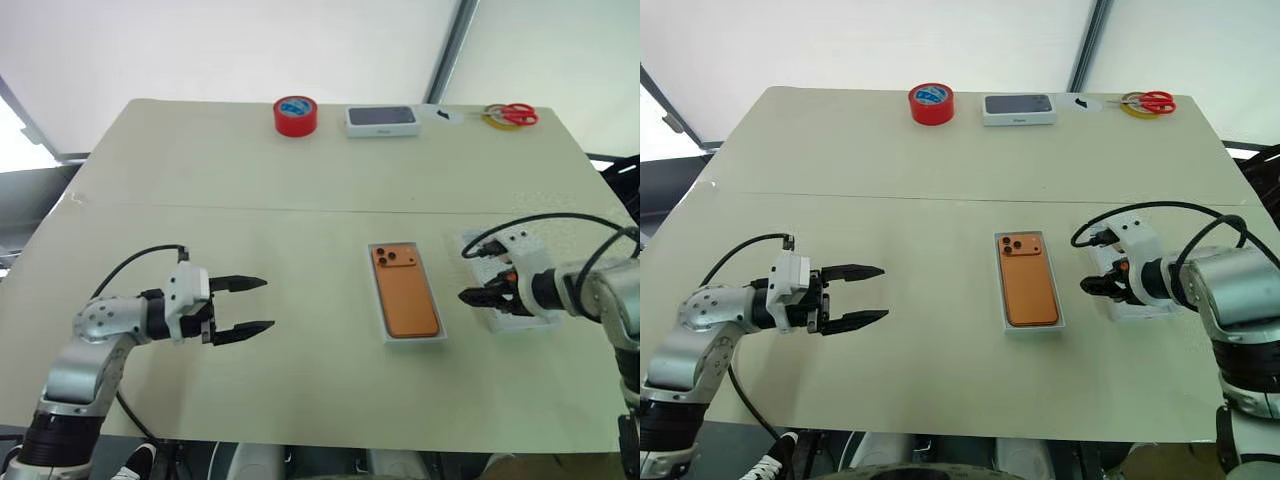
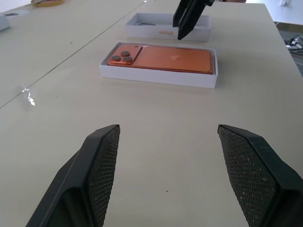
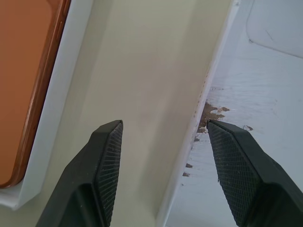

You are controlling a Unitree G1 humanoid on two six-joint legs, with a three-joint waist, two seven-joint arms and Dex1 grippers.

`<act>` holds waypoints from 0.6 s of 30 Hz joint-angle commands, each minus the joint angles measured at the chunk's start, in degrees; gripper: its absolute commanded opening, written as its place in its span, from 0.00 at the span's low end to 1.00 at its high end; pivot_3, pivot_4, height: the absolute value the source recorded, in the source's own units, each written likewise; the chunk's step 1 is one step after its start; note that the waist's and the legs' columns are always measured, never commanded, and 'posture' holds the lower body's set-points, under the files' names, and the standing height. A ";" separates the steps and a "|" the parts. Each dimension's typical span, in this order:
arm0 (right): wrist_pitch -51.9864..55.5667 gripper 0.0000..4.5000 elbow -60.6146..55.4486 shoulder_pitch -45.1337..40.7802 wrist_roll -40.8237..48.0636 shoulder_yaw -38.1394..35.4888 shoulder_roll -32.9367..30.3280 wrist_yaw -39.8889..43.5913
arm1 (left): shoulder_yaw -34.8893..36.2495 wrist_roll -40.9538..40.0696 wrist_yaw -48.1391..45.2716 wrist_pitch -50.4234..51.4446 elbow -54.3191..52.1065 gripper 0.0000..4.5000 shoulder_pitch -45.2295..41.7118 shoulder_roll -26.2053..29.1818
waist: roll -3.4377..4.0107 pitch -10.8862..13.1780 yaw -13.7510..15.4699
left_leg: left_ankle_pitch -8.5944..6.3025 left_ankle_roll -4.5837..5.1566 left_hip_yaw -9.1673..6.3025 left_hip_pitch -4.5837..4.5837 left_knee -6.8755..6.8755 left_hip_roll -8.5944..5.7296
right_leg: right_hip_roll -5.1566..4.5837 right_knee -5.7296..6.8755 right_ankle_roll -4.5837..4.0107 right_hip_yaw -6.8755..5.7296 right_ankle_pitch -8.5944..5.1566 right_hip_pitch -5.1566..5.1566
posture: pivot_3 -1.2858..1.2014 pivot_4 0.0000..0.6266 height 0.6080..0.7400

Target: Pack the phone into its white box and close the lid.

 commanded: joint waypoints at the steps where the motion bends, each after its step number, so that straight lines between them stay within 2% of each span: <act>1: 0.38 0.65 4.11 -2.38 1.49 0.64 0.33 -2.13 | 1.18 -0.93 1.12 -0.88 -3.04 0.77 1.21 0.54 | 0.00 0.00 -0.01 | 0.00 0.00 0.00 0.00 0.00 0.00 | 0.00 0.00 0.00 0.00 0.00 0.00 | 0.52 0.24 1.00; 2: 0.38 0.65 5.69 -2.62 2.25 0.53 1.23 -2.69 | 1.37 -0.71 1.59 -1.24 -3.86 0.77 2.19 0.56 | -0.02 -0.01 -0.02 | 0.00 0.01 0.02 0.00 0.00 0.00 | 0.00 0.01 0.00 0.00 0.00 0.00 | 0.52 0.24 1.00; 5: 0.38 0.47 6.20 -2.62 1.72 2.15 1.94 -4.48 | 1.62 -0.64 2.78 -1.39 -5.76 0.78 4.15 0.64 | -0.11 -0.08 -0.06 | 0.00 0.01 0.01 0.03 0.01 0.00 | 0.00 0.01 0.01 0.00 0.00 0.05 | 0.52 0.24 1.00; 9: 0.38 0.03 4.92 -0.87 2.42 2.28 3.10 -6.95 | 2.00 -0.67 4.49 -1.15 -7.33 0.78 5.63 0.78 | -0.20 -0.16 -0.05 | 0.00 0.01 0.01 0.04 -0.01 0.01 | 0.00 0.01 0.00 0.00 0.00 0.04 | 0.52 0.24 1.00; 14: 0.38 0.01 4.67 -1.39 2.26 1.51 4.45 -9.92 | 1.65 -1.70 5.01 0.59 -7.18 0.78 5.48 1.37 | -0.51 -0.36 -0.07 | 0.00 0.01 0.01 0.07 0.00 0.01 | 0.00 0.00 0.01 0.00 0.00 0.10 | 0.52 0.24 1.00; 17: -0.89 0.00 6.62 -4.44 0.48 -0.70 6.19 -12.12 | 1.76 -2.34 5.30 1.58 -5.39 0.61 4.37 1.28 | -0.55 -0.39 -0.34 | 0.00 0.01 0.00 0.09 -0.01 0.01 | 0.00 0.01 0.00 0.00 0.00 0.10 | 0.52 0.24 1.00; 18: -3.19 0.00 7.19 -5.46 -0.02 -0.92 6.15 -12.24 | 1.75 -2.42 5.78 1.96 -4.78 0.51 3.79 1.02 | -0.54 -0.39 -0.43 | 0.00 0.01 0.00 0.08 -0.01 0.01 | 0.00 0.01 0.00 0.01 0.00 0.09 | 0.52 0.24 1.00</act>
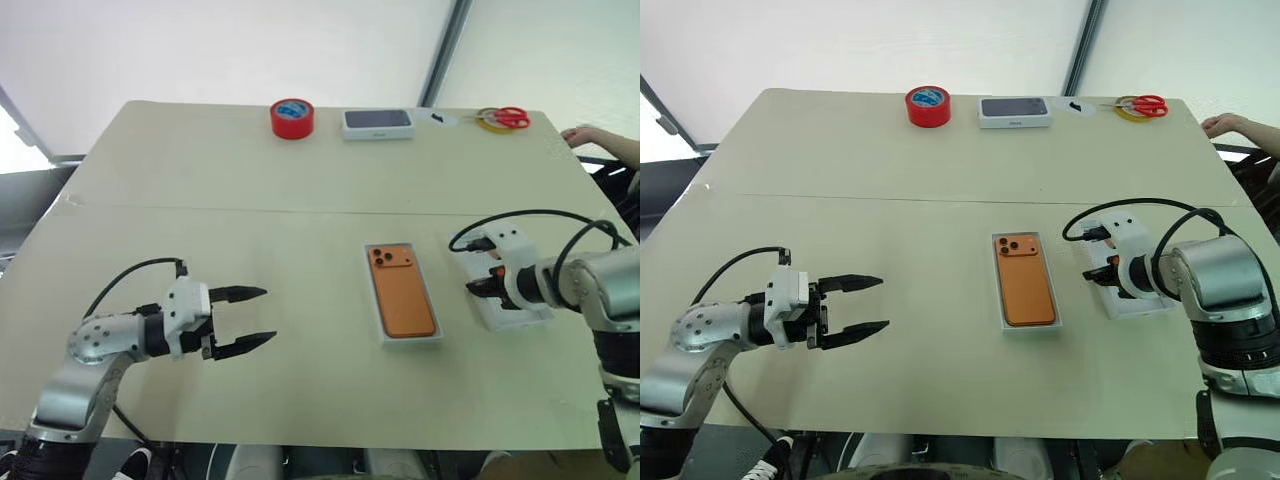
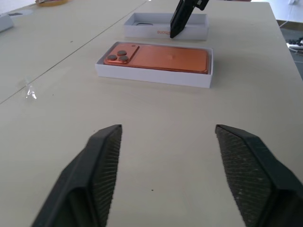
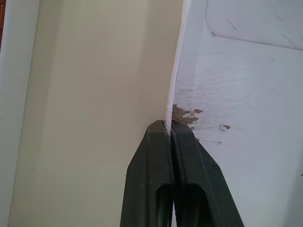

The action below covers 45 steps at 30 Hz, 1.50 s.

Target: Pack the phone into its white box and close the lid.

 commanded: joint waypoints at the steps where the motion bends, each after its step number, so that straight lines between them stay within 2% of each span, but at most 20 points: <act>1: -4.71 0.00 2.43 -3.25 -1.72 -1.19 1.18 -1.49 | 1.20 -1.53 1.23 1.00 0.78 0.40 -1.66 0.00 | 0.04 0.03 -0.06 | 0.00 0.00 0.01 0.00 0.00 0.00 | 0.00 0.00 0.00 0.01 0.00 0.00 | 0.52 0.24 1.00; 4: -13.46 0.00 3.28 -5.49 -2.34 -3.07 3.28 -1.80 | 0.84 -3.04 2.72 3.37 1.56 0.07 -3.75 -1.05 | 0.26 0.15 0.17 | 0.00 0.00 0.04 -0.05 -0.03 -0.01 | 0.00 0.01 0.00 0.02 0.00 -0.09 | 0.52 0.24 1.00; 5: -15.22 0.00 3.20 -5.76 -2.37 -3.21 3.76 -1.69 | 0.83 -3.20 3.00 3.63 1.83 0.03 -4.10 -1.25 | 0.30 0.18 0.23 | 0.00 0.00 0.07 -0.13 -0.04 -0.02 | 0.01 0.02 0.01 0.03 0.00 -0.19 | 0.52 0.24 1.00; 13: -26.99 0.00 -1.36 -7.81 7.80 -16.13 23.98 -3.41 | -0.34 -1.66 9.78 5.21 5.09 0.03 -9.58 -6.85 | 0.30 0.18 0.51 | 0.02 0.00 0.08 -0.22 0.01 0.03 | 0.18 0.19 0.04 0.04 0.02 -0.29 | 0.52 0.24 1.00; 17: -14.07 0.00 -8.78 -5.96 27.19 -26.18 39.39 -6.81 | -2.26 2.55 16.70 3.17 6.83 0.03 -13.32 -12.18 | 0.29 0.18 0.66 | 0.02 0.00 0.06 -0.23 0.05 0.02 | 0.17 0.22 0.05 0.03 0.03 -0.27 | 0.52 0.24 1.00; 18: -10.35 0.00 -10.95 -4.67 30.88 -27.61 41.78 -7.75 | -2.36 2.45 17.25 3.48 6.97 0.03 -13.89 -13.06 | 0.29 0.18 0.58 | 0.03 0.00 0.04 -0.23 0.03 0.03 | 0.18 0.25 0.05 0.02 0.03 -0.28 | 0.52 0.24 1.00; 21: -1.72 0.00 -16.09 1.13 42.04 -29.47 43.80 -9.20 | -3.22 2.67 17.52 3.41 6.93 0.03 -14.34 -14.33 | 0.29 0.17 0.54 | 0.02 0.00 0.04 -0.24 0.01 0.04 | 0.18 0.27 0.05 0.02 0.03 -0.27 | 0.52 0.24 1.00; 24: 0.43 0.00 -15.28 6.99 55.62 -28.47 40.51 -12.34 | -4.21 2.61 17.19 3.35 6.47 0.03 -13.84 -14.72 | 0.29 0.17 0.44 | 0.02 0.01 0.07 -0.24 0.04 0.00 | 0.13 0.20 0.05 0.03 0.03 -0.25 | 0.52 0.24 1.00; 26: 0.43 0.00 -14.36 11.29 63.81 -24.82 33.91 -12.60 | -4.72 2.03 16.52 3.65 6.09 0.03 -13.58 -14.90 | 0.30 0.18 0.53 | 0.02 0.01 0.06 -0.22 0.04 -0.01 | 0.12 0.21 0.04 0.03 0.02 -0.25 | 0.52 0.24 1.00; 30: -9.60 0.00 -7.76 15.55 82.38 -13.84 21.14 -22.29 | -6.46 2.01 15.98 3.46 5.78 0.03 -13.41 -15.73 | 0.29 0.18 0.12 | 0.02 0.01 0.07 -0.20 0.04 0.00 | 0.14 0.19 0.04 0.05 0.02 -0.25 | 0.52 0.24 1.00; 32: -14.31 0.00 -5.04 15.98 88.46 -8.52 16.96 -25.17 | -7.80 2.44 15.93 3.33 5.88 0.03 -13.41 -16.70 | 0.30 0.18 0.11 | 0.02 0.02 0.08 -0.19 0.03 0.04 | 0.22 0.17 0.03 0.06 0.01 -0.25 | 0.52 0.24 1.00; 37: -19.34 0.00 3.50 12.20 90.50 -0.91 12.79 -28.44 | -14.27 6.19 16.31 1.73 7.56 0.03 -13.31 -20.16 | 0.25 0.19 0.53 | 0.02 0.03 0.10 -0.22 0.10 0.04 | 0.27 0.16 0.05 0.08 0.02 -0.23 | 0.52 0.24 1.00; 41: -22.55 0.00 10.10 9.00 90.50 -0.20 13.33 -32.16 | -16.11 6.43 16.45 1.79 8.84 0.03 -13.55 -22.14 | 0.25 0.19 0.68 | 0.02 0.04 0.07 -0.24 0.15 0.04 | 0.27 0.17 0.06 0.07 0.02 -0.22 | 0.52 0.24 1.00; 45: -23.46 0.00 8.08 10.05 88.57 -0.78 11.67 -30.67 | -16.06 6.44 17.10 1.91 10.12 0.03 -14.12 -23.21 | 0.25 0.18 0.68 | 0.01 0.05 0.07 -0.26 0.13 0.05 | 0.27 0.15 0.06 0.07 0.02 -0.24 | 0.52 0.24 1.00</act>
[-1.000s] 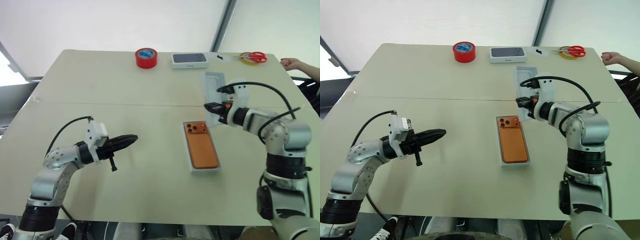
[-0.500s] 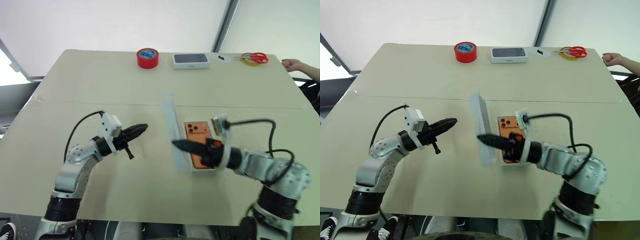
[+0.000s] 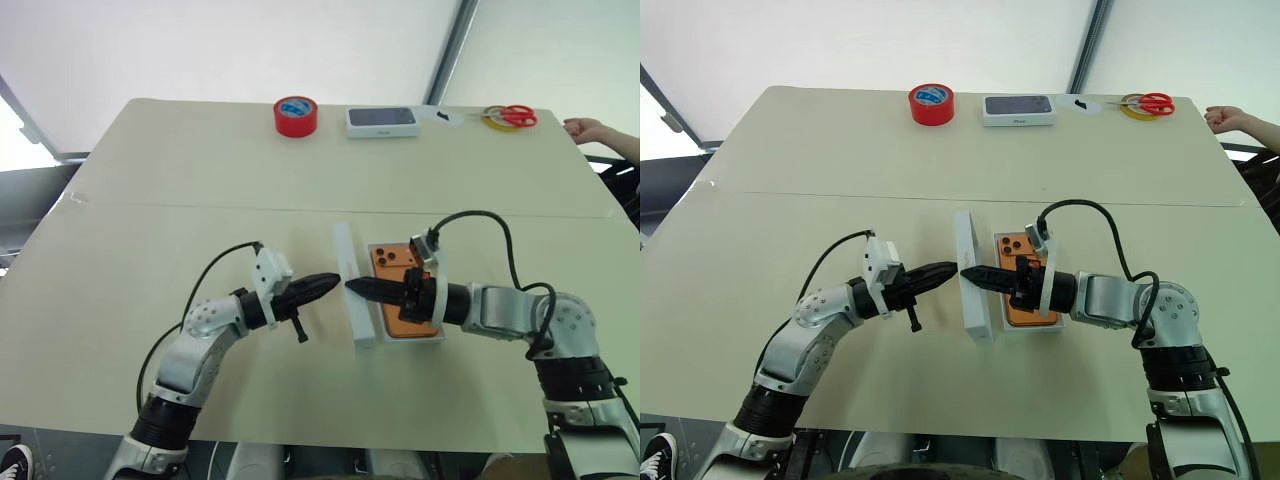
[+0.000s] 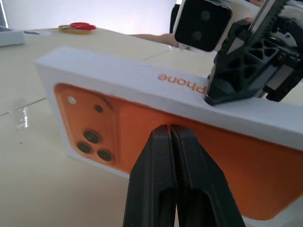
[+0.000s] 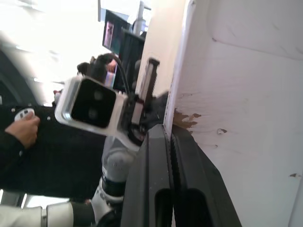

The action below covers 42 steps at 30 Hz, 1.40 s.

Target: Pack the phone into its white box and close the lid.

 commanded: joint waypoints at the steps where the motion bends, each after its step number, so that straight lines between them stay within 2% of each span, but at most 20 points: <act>1: -0.91 0.00 -1.87 1.00 -0.49 -0.38 -2.42 0.54 | -0.14 0.33 0.58 -1.34 -0.21 0.03 -0.97 -0.79 | 0.00 0.00 0.05 | 0.00 0.00 0.00 -0.01 0.00 0.00 | 0.00 0.00 0.00 0.00 0.00 0.00 | 0.52 0.24 1.00; 2: -0.83 0.00 -2.68 1.34 -2.37 -0.40 -2.92 1.31 | -0.51 0.65 0.69 -1.53 0.28 0.03 -1.35 -1.16 | 0.00 0.00 0.09 | 0.00 0.00 0.00 0.00 0.01 0.00 | 0.00 0.00 0.00 0.00 0.00 0.01 | 0.52 0.24 1.00; 5: -1.46 0.00 -1.76 2.44 -0.23 -0.70 -3.58 2.43 | -0.96 0.90 1.19 -1.91 3.09 0.03 -3.20 -3.21 | -0.02 -0.01 0.21 | 0.00 0.01 -0.02 0.00 0.02 0.00 | -0.01 -0.01 0.00 -0.02 0.00 0.04 | 0.52 0.24 1.00; 8: -1.19 0.17 -1.85 2.68 -3.72 -2.17 -5.73 5.52 | -2.15 2.17 1.17 -3.13 6.63 0.00 -5.30 -5.61 | -0.02 -0.01 0.38 | -0.01 0.01 -0.02 -0.01 0.04 0.00 | -0.01 -0.02 0.00 -0.02 0.00 0.04 | 0.52 0.24 1.00; 11: -0.77 0.50 -1.13 2.56 -10.77 -4.20 -9.89 11.57 | -3.39 2.94 0.89 -3.82 9.70 0.00 -7.23 -7.92 | -0.02 -0.01 0.54 | -0.01 0.02 -0.01 -0.03 0.06 -0.01 | -0.01 -0.02 0.01 -0.02 0.00 0.03 | 0.52 0.24 1.00; 15: -1.49 0.50 0.09 3.87 -23.23 -6.30 -17.62 24.37 | -4.85 4.56 0.42 -5.83 15.27 0.00 -10.33 -11.02 | -0.01 -0.02 1.37 | -0.01 0.03 -0.01 -0.03 0.11 0.00 | 0.02 -0.02 0.01 -0.03 0.01 0.04 | 0.52 0.24 1.00; 19: -8.49 0.50 1.71 5.57 -37.75 -6.09 -23.10 35.96 | -4.93 5.18 0.43 -6.99 17.59 0.00 -11.96 -12.68 | -0.01 -0.02 1.35 | -0.12 0.20 -0.07 -0.13 0.40 0.00 | 0.03 -0.02 0.01 -0.07 0.01 0.11 | 0.52 0.24 1.00; 20: -11.99 0.50 1.09 5.75 -42.73 -4.96 -23.97 38.24 | -4.80 5.31 0.28 -7.21 17.65 0.00 -11.95 -12.59 | 0.00 -0.02 1.17 | -0.13 0.23 -0.07 -0.20 0.46 0.01 | 0.03 -0.02 0.01 -0.07 0.01 0.06 | 0.52 0.24 1.00; 22: -13.07 0.50 3.59 3.22 -44.76 -6.53 -22.51 39.52 | -4.40 4.91 -0.34 -6.42 16.93 0.00 -11.53 -11.69 | 0.04 -0.03 0.88 | -0.13 0.22 -0.05 -0.29 0.48 0.03 | 0.06 0.00 0.02 -0.05 0.01 -0.06 | 0.52 0.24 1.00; 24: -18.38 0.50 1.93 2.83 -51.87 -4.95 -21.56 40.61 | -3.80 4.16 -0.76 -4.68 15.85 0.00 -10.72 -10.35 | 0.09 -0.02 0.80 | -0.12 0.22 -0.06 -0.29 0.49 0.07 | 0.10 0.02 0.02 -0.05 0.01 -0.07 | 0.52 0.24 1.00; 27: -22.14 0.32 -1.60 4.69 -58.07 -2.89 -20.81 44.00 | -3.16 4.66 -0.36 -3.43 15.11 0.00 -9.84 -8.12 | 0.09 -0.02 1.17 | -0.12 0.21 -0.08 -0.30 0.49 0.08 | 0.11 0.04 0.03 -0.07 0.01 -0.08 | 0.52 0.24 1.00; 29: -26.09 0.09 -2.64 5.83 -63.68 -1.58 -19.52 43.55 | -2.81 5.30 -1.34 -2.66 14.29 0.00 -8.60 -4.71 | 0.08 -0.01 1.23 | -0.12 0.21 -0.10 -0.30 0.50 0.08 | 0.10 0.03 0.03 -0.07 0.01 -0.06 | 0.52 0.24 1.00; 30: -27.20 0.01 -2.74 6.02 -65.40 -1.65 -18.60 43.04 | -3.53 4.93 -2.60 -0.51 13.37 0.00 -8.07 -3.24 | 0.09 -0.01 1.25 | -0.12 0.21 -0.11 -0.30 0.53 0.08 | 0.10 0.04 0.03 -0.08 0.01 -0.05 | 0.52 0.24 1.00; 34: -29.51 0.01 -3.05 6.19 -70.06 -1.30 -17.21 44.81 | -6.46 4.45 -5.51 3.29 10.54 0.00 -7.86 -1.01 | 0.18 0.00 1.49 | -0.12 0.20 -0.11 -0.32 0.58 0.02 | 0.00 0.06 0.03 -0.08 0.01 -0.03 | 0.52 0.24 1.00; 37: -29.62 0.01 -3.30 6.15 -71.62 -1.52 -16.63 46.16 | -7.19 7.86 -3.40 1.71 15.22 0.00 -10.21 -2.20 | 0.17 0.00 1.47 | -0.12 0.21 -0.12 -0.33 0.63 -0.01 | -0.05 0.01 0.05 -0.08 0.02 0.03 | 0.52 0.24 1.00; 42: -29.55 0.01 -4.78 7.57 -73.57 -1.70 -16.63 48.65 | -7.44 9.22 -2.64 0.31 20.45 0.00 -12.95 -5.23 | 0.19 -0.01 1.38 | -0.12 0.21 -0.12 -0.31 0.64 -0.01 | -0.03 0.02 0.06 -0.09 0.03 0.03 | 0.52 0.24 1.00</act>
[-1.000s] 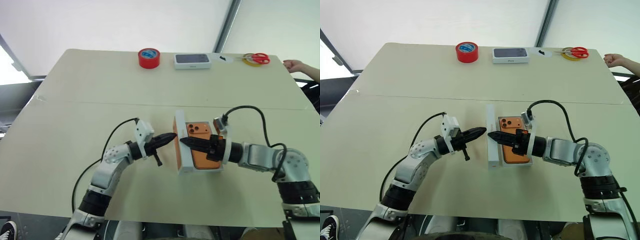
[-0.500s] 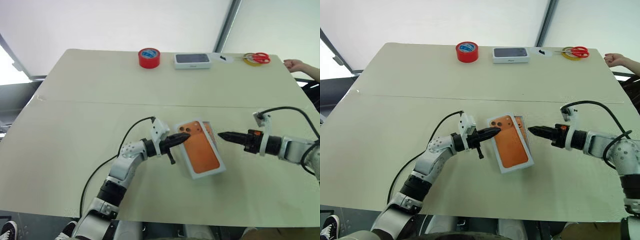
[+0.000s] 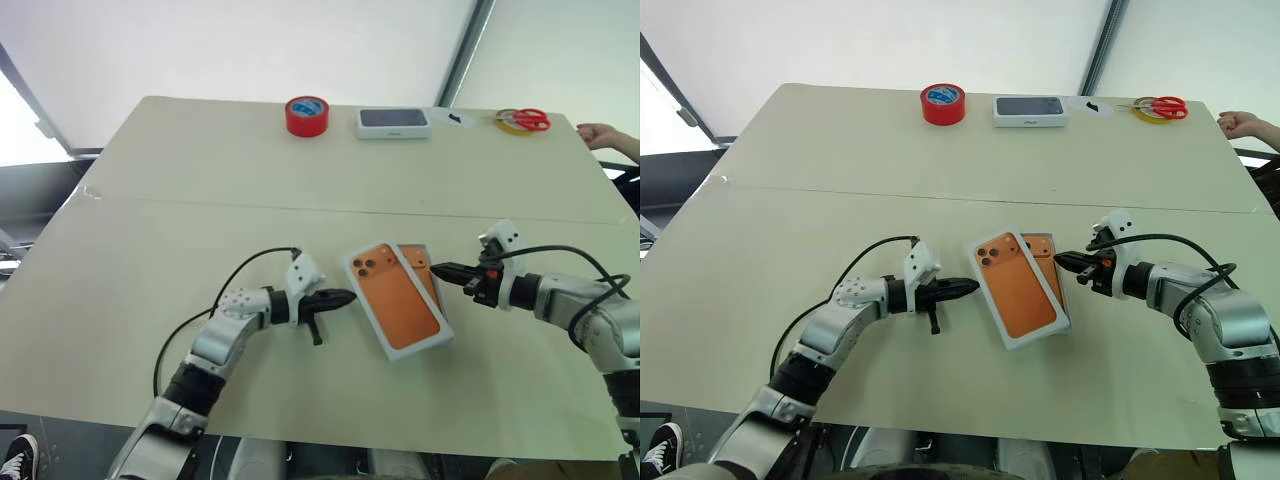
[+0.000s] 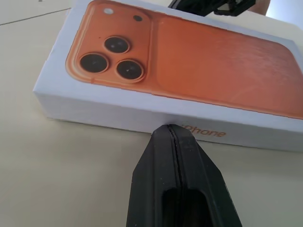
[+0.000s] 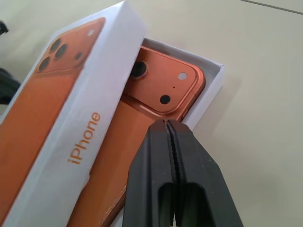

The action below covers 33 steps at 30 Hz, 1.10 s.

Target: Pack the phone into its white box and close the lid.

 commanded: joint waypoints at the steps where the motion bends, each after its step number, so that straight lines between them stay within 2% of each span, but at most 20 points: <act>1: -0.28 0.01 -3.67 1.09 -0.39 -1.58 0.29 1.94 | -0.22 0.94 1.40 -2.09 3.06 0.00 -1.20 -2.55 | 0.01 0.00 0.05 | 0.00 0.00 0.00 0.00 0.00 0.00 | 0.00 0.00 0.00 0.00 0.00 0.00 | 0.52 0.24 1.00; 10: -2.65 0.01 -2.57 -0.07 -7.70 -0.47 0.36 1.50 | 1.24 0.94 3.74 -4.62 6.99 0.00 -5.13 -7.38 | 0.00 0.00 -0.04 | 0.00 0.00 -0.01 -0.01 0.05 0.00 | 0.00 0.02 0.05 -0.01 0.03 0.00 | 0.52 0.24 1.00; 18: -4.44 0.01 0.23 -3.21 -14.02 1.05 2.41 0.95 | 0.55 2.05 3.64 -5.62 9.11 0.00 -6.84 -8.90 | 0.00 0.00 -0.08 | 0.00 0.00 0.01 -0.01 0.05 0.01 | 0.05 0.03 0.06 -0.01 0.03 -0.03 | 0.52 0.24 1.00; 26: -4.84 0.01 6.20 -9.69 -22.19 4.28 5.00 -3.30 | 1.43 1.92 3.82 -5.98 9.55 0.00 -7.11 -9.49 | 0.00 0.00 -0.07 | 0.02 -0.03 0.02 -0.02 0.06 0.01 | 0.04 0.04 0.05 0.00 0.03 -0.05 | 0.52 0.24 1.00; 33: -5.82 0.01 5.19 -10.20 -24.19 5.25 6.63 -2.06 | 1.19 2.96 4.82 -7.00 10.92 0.00 -8.14 -10.13 | 0.00 0.00 -0.02 | 0.04 -0.07 0.03 -0.03 0.06 0.00 | 0.04 0.05 0.06 -0.01 0.03 -0.05 | 0.52 0.24 1.00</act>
